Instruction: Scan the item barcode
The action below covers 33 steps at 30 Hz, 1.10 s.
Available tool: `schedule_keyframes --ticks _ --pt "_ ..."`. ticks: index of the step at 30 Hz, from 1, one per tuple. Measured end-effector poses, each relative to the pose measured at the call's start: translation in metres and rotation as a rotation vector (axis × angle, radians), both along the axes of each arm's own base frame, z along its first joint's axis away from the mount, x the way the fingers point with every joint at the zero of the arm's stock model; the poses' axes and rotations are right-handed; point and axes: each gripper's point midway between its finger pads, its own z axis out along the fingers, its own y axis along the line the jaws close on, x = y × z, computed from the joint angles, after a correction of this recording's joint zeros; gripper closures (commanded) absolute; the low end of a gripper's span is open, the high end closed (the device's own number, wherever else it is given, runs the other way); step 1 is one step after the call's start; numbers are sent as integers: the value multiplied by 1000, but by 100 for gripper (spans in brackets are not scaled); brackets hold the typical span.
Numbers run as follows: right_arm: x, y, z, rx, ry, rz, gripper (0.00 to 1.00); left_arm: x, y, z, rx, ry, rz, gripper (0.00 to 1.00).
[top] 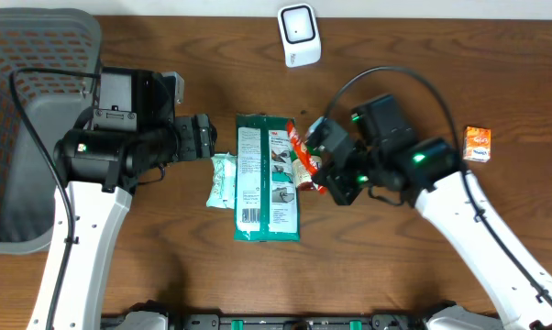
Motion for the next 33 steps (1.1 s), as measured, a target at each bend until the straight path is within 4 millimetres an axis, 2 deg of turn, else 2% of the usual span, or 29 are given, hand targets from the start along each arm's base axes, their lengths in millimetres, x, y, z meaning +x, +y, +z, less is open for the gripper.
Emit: schedule_keyframes --ticks 5,8,10,12,16,18,22,33 --pt "5 -10 13 156 80 -23 99 1 0 1 -2 -6 0 15" --pt "6 -9 20 258 138 -16 99 15 -4 11 -25 -74 3 16" --pt "7 -9 23 307 168 -12 99 17 -11 16 -67 -88 -12 16" --pt "7 -7 27 367 193 4 99 19 -32 28 -168 -122 -97 16" --pt "7 -2 47 519 198 67 99 4 -85 67 -408 -224 -399 16" --pt "7 0 60 599 187 104 99 -6 -102 87 -502 -278 -523 16" --pt "4 7 95 774 127 226 99 -23 -120 114 -620 -354 -698 16" --pt "-3 12 107 835 160 272 99 -60 -164 148 -723 -478 -989 16"
